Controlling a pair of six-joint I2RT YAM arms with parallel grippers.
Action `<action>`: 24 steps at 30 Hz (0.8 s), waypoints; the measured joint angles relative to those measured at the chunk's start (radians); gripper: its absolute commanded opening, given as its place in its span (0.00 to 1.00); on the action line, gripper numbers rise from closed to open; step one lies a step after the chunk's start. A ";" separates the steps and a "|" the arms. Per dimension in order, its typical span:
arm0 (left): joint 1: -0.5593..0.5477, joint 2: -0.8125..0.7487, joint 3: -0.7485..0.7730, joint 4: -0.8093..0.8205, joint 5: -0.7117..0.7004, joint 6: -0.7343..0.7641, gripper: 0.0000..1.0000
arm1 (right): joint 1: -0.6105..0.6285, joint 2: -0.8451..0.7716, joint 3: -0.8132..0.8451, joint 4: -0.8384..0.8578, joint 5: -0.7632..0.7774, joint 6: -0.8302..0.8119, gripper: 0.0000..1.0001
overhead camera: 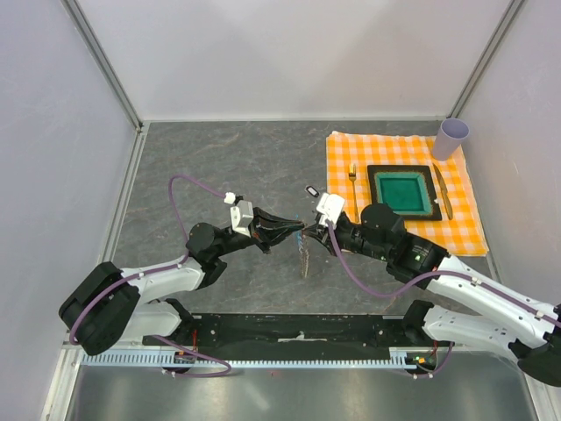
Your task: Put the keys on the keyring
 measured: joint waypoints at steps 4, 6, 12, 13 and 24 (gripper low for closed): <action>0.000 0.000 0.000 0.001 0.000 -0.010 0.02 | -0.003 0.013 0.000 0.018 -0.025 0.013 0.00; -0.001 0.000 0.000 0.001 -0.001 -0.015 0.02 | -0.005 0.018 0.000 0.029 -0.032 0.018 0.00; -0.001 0.005 0.000 0.010 -0.015 -0.019 0.02 | -0.009 0.024 -0.029 0.100 -0.035 0.058 0.00; -0.001 0.005 0.000 0.009 -0.019 -0.019 0.02 | -0.010 0.025 -0.035 0.111 -0.035 0.065 0.01; -0.017 -0.018 -0.025 0.007 -0.066 -0.007 0.02 | -0.006 -0.054 -0.063 0.108 0.003 0.095 0.30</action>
